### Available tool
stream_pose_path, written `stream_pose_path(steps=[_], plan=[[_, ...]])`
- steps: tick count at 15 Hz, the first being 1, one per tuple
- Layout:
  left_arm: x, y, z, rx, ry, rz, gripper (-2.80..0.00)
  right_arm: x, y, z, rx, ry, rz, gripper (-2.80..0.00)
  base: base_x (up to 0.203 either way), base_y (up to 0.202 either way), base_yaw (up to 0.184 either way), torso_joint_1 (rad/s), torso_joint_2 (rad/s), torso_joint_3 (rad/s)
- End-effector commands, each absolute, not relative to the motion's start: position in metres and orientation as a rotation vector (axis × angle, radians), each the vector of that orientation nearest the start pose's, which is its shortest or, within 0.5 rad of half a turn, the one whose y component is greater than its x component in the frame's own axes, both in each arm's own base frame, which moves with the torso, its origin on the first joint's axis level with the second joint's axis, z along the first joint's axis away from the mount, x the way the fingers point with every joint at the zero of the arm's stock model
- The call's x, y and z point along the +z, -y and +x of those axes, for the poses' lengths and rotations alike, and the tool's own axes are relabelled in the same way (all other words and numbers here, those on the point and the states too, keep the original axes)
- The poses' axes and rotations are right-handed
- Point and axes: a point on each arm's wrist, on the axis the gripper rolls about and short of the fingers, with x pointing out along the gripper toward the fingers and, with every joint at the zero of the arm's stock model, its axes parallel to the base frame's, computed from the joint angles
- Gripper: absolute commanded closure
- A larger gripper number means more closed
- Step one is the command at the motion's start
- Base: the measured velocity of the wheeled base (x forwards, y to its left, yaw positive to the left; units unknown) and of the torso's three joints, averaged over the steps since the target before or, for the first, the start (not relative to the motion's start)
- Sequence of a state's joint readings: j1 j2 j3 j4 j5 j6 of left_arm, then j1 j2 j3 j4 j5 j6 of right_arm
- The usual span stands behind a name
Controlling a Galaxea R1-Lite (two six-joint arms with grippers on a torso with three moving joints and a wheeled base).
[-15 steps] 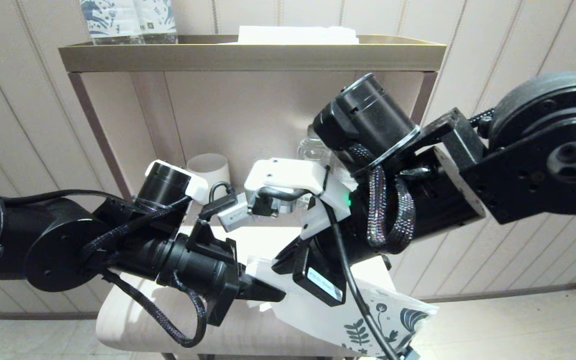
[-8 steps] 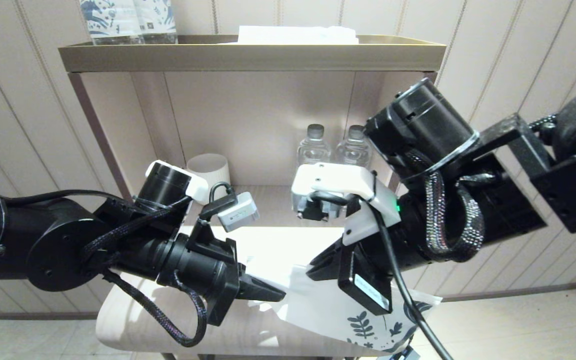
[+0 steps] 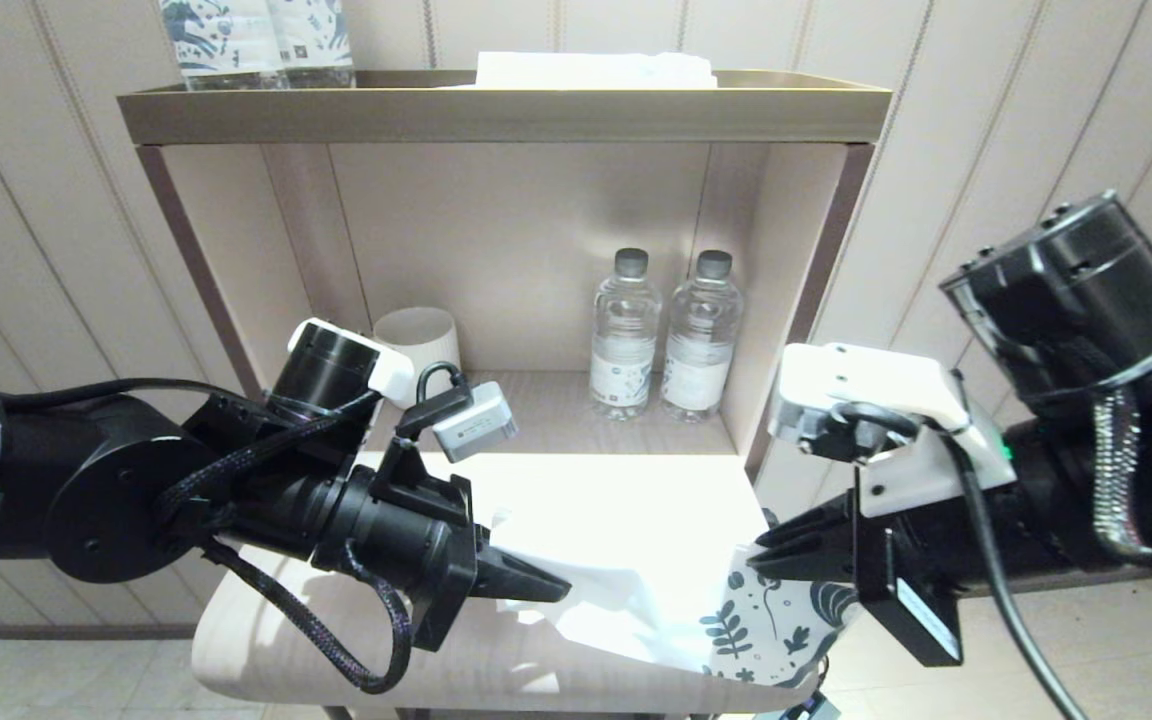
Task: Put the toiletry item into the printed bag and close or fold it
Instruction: Close the strorage bag and place it on the desk
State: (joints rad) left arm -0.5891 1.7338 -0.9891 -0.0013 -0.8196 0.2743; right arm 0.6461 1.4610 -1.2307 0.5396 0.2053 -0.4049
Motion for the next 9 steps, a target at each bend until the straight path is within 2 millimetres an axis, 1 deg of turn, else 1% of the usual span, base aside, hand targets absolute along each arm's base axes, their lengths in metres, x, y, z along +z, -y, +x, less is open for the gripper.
stream_pose_path(steps=[1,5,9], plan=[[0.169,0.179,0.239,-1.441,-0.608,0.123,0.0,0.264,-0.123,0.165,0.93,-0.585,-0.522,0.0,0.0,0.0,0.0,0.0,0.0,0.0],[0.17,0.179,0.238,-1.441,-0.603,0.124,0.0,0.26,-0.108,0.156,0.911,-0.595,-0.502,0.0,0.0,0.0,0.0,0.0,0.0,0.0],[0.169,0.179,0.238,-1.44,-0.608,0.123,0.0,0.255,-0.1,0.154,0.895,-0.611,-0.49,0.0,0.0,0.0,0.0,0.0,0.0,0.0]])
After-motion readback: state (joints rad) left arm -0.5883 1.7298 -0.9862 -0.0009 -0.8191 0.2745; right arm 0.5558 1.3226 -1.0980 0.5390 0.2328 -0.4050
